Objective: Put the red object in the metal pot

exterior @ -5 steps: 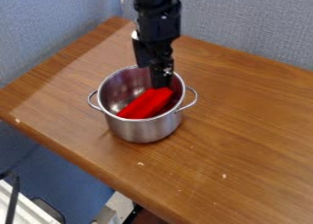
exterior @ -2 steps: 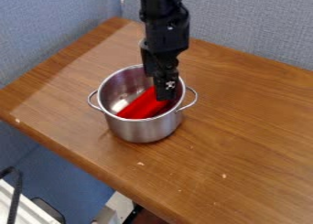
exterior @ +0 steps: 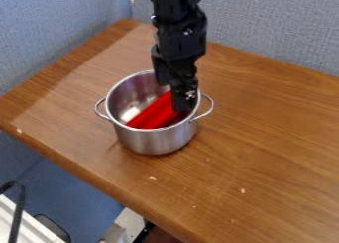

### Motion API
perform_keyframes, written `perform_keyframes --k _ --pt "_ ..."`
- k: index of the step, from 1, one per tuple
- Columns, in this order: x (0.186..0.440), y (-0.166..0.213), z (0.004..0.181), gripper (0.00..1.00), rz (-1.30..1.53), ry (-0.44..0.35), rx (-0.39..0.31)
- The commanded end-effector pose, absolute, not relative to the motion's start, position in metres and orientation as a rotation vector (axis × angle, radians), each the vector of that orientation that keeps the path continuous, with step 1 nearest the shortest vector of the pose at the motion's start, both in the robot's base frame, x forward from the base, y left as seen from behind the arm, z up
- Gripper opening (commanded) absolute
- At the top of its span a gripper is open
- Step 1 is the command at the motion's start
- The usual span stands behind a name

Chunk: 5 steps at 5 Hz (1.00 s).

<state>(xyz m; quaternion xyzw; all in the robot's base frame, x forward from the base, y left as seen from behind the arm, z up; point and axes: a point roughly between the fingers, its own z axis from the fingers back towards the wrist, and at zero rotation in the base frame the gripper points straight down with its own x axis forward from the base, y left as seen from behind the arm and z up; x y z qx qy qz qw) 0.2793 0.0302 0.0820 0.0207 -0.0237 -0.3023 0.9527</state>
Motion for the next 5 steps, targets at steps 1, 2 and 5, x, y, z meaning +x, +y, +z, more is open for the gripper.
perform_keyframes --k 1,2,5 --pt "0.269 0.032 0.086 1.00 -0.638 -0.061 0.044" --pt "0.257 0.034 0.084 0.00 -0.660 -0.057 0.039" --pt "0.261 0.031 0.088 1.00 -0.560 -0.020 0.031"
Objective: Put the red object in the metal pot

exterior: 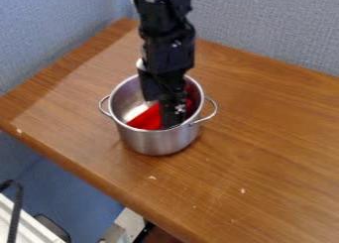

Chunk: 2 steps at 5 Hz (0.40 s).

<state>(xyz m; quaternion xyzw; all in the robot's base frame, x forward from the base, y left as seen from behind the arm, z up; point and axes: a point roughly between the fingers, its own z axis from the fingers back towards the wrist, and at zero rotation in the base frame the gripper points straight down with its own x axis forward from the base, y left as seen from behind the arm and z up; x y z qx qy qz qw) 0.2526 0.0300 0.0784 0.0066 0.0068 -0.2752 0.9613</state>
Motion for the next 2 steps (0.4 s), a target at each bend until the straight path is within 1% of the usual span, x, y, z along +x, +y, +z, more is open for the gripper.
perform_keyframes --k 1,2 --pt "0.2526 0.0330 0.0853 1.00 -0.564 0.000 0.027" --pt "0.2442 0.0343 0.0832 0.00 -0.569 0.015 0.019"
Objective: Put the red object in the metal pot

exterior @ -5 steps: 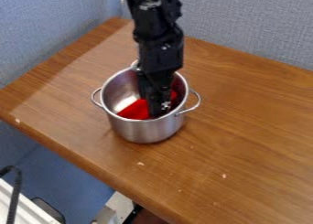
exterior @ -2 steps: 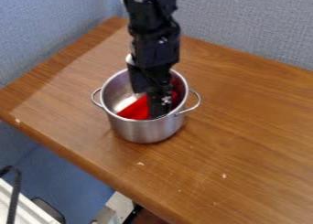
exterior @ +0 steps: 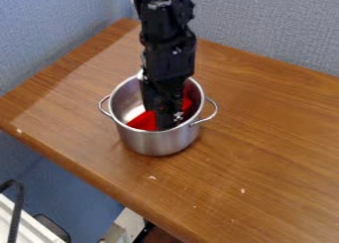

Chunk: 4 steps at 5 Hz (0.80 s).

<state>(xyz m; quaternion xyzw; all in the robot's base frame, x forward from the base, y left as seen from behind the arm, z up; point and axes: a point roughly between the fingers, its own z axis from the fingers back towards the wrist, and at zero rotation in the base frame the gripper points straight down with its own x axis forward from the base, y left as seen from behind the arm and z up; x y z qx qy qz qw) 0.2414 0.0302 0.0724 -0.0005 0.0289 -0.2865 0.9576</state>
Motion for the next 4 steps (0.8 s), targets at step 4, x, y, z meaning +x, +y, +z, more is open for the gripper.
perform_keyframes --k 4 --pt "0.254 0.034 0.092 1.00 -0.631 0.018 -0.001"
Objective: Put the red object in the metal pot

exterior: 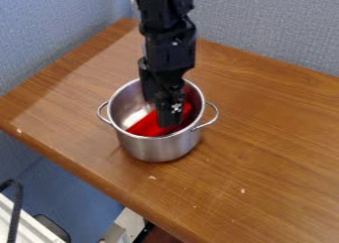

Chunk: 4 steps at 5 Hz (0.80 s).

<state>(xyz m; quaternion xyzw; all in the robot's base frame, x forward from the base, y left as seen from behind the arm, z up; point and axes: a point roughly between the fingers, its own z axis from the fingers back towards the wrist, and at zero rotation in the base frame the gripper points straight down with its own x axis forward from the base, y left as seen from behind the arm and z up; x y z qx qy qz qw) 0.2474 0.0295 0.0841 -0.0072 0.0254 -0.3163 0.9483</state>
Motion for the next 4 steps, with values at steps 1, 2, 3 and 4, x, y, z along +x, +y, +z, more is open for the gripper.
perform_keyframes --k 1,2,3,4 --pt "0.260 0.036 0.100 1.00 -0.630 0.012 0.003" --pt "0.262 0.034 0.089 0.00 -0.581 0.007 -0.003" --pt "0.264 0.032 0.087 0.00 -0.521 -0.003 -0.008" --pt "0.263 0.042 0.102 0.00 -0.439 -0.038 -0.003"
